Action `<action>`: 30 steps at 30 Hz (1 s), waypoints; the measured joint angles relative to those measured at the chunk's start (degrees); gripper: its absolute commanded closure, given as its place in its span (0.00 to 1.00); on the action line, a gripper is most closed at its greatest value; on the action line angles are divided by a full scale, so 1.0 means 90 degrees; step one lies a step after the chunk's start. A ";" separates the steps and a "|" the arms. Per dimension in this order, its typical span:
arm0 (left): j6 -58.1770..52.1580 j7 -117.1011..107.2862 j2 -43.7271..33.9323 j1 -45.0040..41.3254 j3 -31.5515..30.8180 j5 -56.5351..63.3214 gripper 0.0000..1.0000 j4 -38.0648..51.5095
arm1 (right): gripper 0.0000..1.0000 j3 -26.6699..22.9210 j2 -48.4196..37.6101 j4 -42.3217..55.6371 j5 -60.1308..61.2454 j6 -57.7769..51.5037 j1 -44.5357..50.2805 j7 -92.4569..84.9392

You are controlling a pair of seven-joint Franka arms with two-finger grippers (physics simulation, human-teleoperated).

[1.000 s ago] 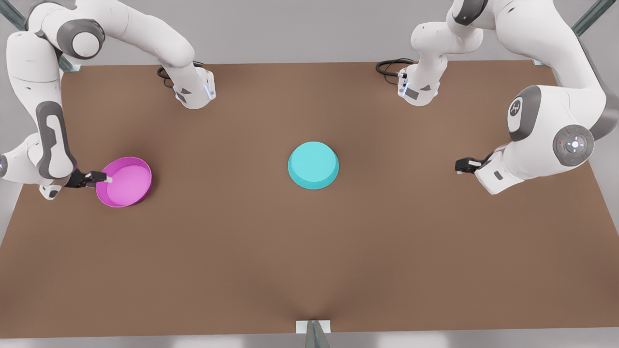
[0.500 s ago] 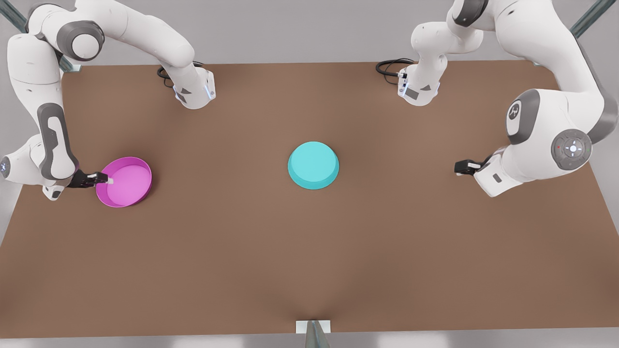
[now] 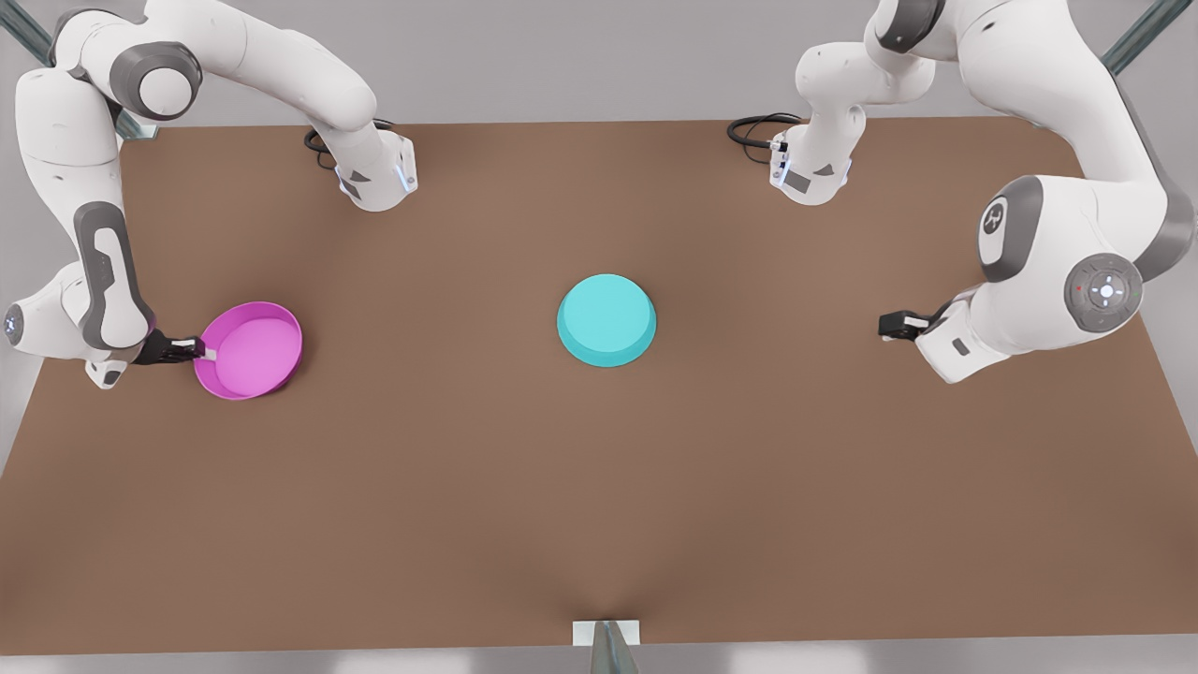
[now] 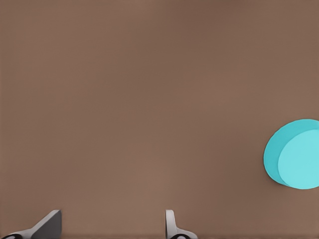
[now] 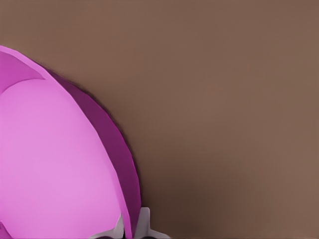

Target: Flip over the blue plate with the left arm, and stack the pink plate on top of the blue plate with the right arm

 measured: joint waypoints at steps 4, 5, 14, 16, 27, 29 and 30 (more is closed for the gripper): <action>0.0000 0.0000 0.0000 -0.0008 0.0000 0.0000 0.00 0.0000 | 0.79 0.0000 -0.0028 -0.0001 -0.0006 -0.0025 0.0009 0.0073; 0.0000 0.0000 0.0000 -0.0003 0.0000 0.0000 0.00 0.0000 | 0.79 0.0000 -0.0053 -0.0001 -0.0001 -0.0072 0.0010 0.0168; 0.0000 0.0010 0.0010 0.0013 0.0000 0.0000 0.00 0.0000 | 0.79 0.0618 -0.0613 -0.0308 0.0864 -0.1536 -0.0058 0.1116; 0.0000 0.0010 0.0010 0.0013 0.0000 0.0000 0.00 0.0000 | 0.79 0.0986 -0.0755 -0.0493 0.1069 -0.1526 0.0013 0.1311; 0.0010 0.0010 0.0035 0.0012 0.0000 0.0000 0.00 0.0000 | 0.79 0.3829 -0.1293 -0.1840 0.2621 0.0448 0.1276 0.3490; 0.0010 0.0010 0.0038 0.0013 0.0000 0.0000 0.00 0.0000 | 0.79 0.3830 -0.1368 -0.1786 0.3035 0.0995 0.2394 0.4072; 0.0010 0.0010 0.0039 0.0013 0.0000 0.0000 0.00 0.0000 | 0.79 0.3830 -0.1370 -0.1644 0.3246 0.1200 0.2893 0.4320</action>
